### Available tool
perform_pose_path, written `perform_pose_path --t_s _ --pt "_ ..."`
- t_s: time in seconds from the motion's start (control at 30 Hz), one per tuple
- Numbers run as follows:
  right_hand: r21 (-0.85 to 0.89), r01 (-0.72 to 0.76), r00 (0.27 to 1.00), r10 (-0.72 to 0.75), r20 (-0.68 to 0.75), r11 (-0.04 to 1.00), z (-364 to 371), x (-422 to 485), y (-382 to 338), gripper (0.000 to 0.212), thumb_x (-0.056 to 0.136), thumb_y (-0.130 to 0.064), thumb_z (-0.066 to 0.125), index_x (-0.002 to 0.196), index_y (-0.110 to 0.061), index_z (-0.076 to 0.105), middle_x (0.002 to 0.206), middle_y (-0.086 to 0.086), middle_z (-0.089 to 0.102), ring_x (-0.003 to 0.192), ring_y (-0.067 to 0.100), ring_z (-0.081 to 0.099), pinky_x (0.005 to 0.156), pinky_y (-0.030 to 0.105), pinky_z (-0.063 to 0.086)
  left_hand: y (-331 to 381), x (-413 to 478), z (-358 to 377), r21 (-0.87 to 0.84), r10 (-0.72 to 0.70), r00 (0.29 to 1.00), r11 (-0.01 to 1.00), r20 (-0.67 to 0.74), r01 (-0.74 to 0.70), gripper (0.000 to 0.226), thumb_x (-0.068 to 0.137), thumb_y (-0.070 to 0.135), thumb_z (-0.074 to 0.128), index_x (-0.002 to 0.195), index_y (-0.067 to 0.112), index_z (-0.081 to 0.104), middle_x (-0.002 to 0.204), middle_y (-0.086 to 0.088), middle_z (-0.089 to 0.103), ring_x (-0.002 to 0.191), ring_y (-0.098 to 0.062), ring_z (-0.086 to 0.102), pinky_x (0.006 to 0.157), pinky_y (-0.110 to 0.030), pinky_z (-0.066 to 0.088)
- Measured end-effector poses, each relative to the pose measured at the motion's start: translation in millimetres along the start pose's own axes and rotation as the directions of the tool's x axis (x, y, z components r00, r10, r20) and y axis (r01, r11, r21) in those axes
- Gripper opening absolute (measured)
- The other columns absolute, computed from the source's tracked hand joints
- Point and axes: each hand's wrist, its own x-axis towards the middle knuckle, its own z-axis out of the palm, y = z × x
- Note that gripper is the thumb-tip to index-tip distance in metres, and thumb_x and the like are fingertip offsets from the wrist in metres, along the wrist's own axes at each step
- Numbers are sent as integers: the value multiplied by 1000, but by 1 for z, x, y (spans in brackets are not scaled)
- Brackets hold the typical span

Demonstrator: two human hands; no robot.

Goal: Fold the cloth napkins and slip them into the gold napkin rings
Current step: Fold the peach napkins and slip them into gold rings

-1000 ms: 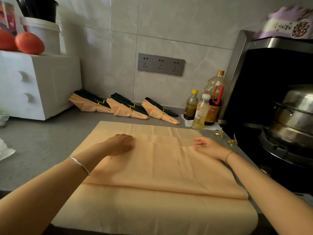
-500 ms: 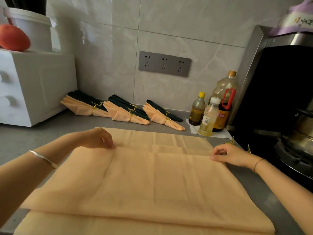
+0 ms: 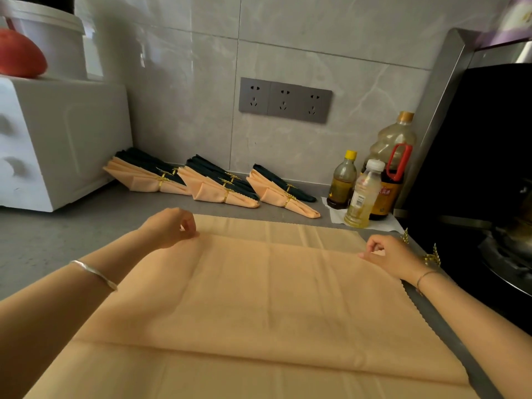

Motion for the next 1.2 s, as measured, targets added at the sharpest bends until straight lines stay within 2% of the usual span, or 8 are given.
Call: perform_pose_path --t_s 0.17,0.27,0.37,0.53,0.67,0.87,1.0,1.2 --pt "-84 -53 996 47 -70 995 11 -1 -10 27 84 -38 66 70 -22 50 76 -1 61 79 18 57 68 34 47 6 -1 8 65 -99 992 992 -76 104 10 87 25 66 96 20 64 105 0 64 90 -16 58 79 -26 50" --pt "-128 -113 984 93 -155 985 11 -10 -21 26 85 -38 64 77 -20 47 78 -1 58 74 19 54 59 32 39 14 -7 12 241 -126 982 958 -138 156 26 88 31 65 110 22 59 118 -1 61 107 -19 55 96 -33 42" --pt "-420 -16 979 -72 -192 907 7 -25 -38 22 89 -36 59 102 -21 50 106 -3 52 98 17 51 76 30 39 44 -25 13 345 -30 986 935 -164 86 45 92 35 59 133 22 45 138 0 46 128 -21 42 109 -35 31" --pt "-54 100 993 -104 -60 993 12 -68 -116 31 97 -20 44 126 -17 53 132 1 49 118 18 48 98 30 38 118 -83 22 50 89 995 995 41 -91 34 100 36 38 130 24 50 131 2 55 118 -18 52 100 -35 43" --pt "70 202 975 -208 85 977 35 -106 -173 43 97 -14 36 140 -13 42 148 0 39 133 16 39 109 25 28 137 -118 40 200 71 981 974 181 -107 40 102 32 24 134 17 44 143 0 43 129 -23 41 103 -40 36" --pt "-15 191 969 -186 163 981 70 -119 -208 45 99 -16 31 143 -13 34 155 2 24 142 17 21 114 27 16 140 -134 58 189 24 984 980 175 -57 54 104 34 12 153 15 -1 161 1 -2 148 -18 1 118 -40 5" --pt "-114 162 982 -149 114 980 90 -124 -203 45 100 -25 27 145 -24 28 157 -3 18 143 14 13 115 37 10 132 -140 57 186 50 988 980 145 -76 56 101 38 2 153 19 1 161 4 -2 148 -14 1 117 -35 4" --pt "-206 53 986 -19 164 977 75 -133 -168 49 100 -41 18 148 -37 16 159 -5 6 146 20 4 116 47 3 112 -139 48 138 -10 992 990 123 -7 56 101 46 17 153 28 8 161 7 2 148 -17 2 118 -41 3"
